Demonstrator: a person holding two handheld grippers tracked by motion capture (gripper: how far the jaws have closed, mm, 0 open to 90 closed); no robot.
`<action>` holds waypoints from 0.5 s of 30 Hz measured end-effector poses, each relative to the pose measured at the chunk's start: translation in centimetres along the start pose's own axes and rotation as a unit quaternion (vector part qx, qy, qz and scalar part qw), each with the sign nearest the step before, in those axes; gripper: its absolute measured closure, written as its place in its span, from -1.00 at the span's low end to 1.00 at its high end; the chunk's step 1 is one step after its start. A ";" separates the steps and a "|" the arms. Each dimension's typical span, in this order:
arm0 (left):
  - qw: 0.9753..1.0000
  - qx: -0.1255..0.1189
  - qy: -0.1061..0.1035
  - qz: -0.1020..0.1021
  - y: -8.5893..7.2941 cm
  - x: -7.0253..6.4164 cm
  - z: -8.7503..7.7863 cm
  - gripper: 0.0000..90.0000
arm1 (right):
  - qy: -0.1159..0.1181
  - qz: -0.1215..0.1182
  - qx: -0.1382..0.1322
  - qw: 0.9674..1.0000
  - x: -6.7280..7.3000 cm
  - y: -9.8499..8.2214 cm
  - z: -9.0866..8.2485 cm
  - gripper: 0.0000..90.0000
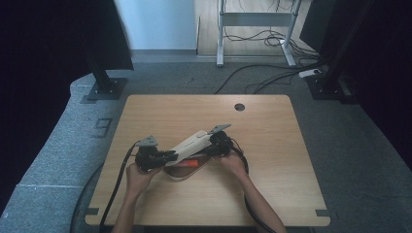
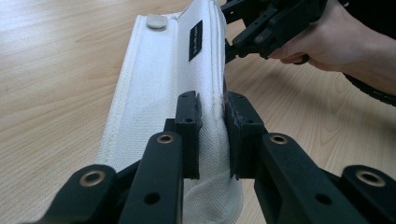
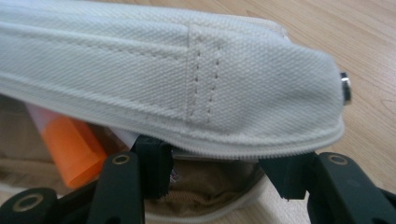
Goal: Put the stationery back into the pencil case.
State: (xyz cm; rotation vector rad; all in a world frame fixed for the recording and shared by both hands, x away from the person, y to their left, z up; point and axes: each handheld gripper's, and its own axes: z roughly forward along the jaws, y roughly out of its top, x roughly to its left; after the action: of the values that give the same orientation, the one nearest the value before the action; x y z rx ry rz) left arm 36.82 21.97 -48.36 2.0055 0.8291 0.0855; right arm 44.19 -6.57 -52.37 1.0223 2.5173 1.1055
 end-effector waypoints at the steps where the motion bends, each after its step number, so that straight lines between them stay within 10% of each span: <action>1: 1.000 0.000 0.000 0.000 0.0 0.0 0.0 0.70 | 0.000 -0.001 -0.003 1.000 -0.1 0.0 0.1 0.04; 15: 1.000 0.000 -0.004 0.000 0.0 0.0 0.1 0.70 | -0.010 -0.003 0.007 1.000 0.2 0.4 1.8 0.03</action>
State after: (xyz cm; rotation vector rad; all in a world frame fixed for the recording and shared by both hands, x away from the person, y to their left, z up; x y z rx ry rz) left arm 36.85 21.91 -48.36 2.0042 0.8239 0.0777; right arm 45.06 -5.27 -53.29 1.0237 2.5141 1.0732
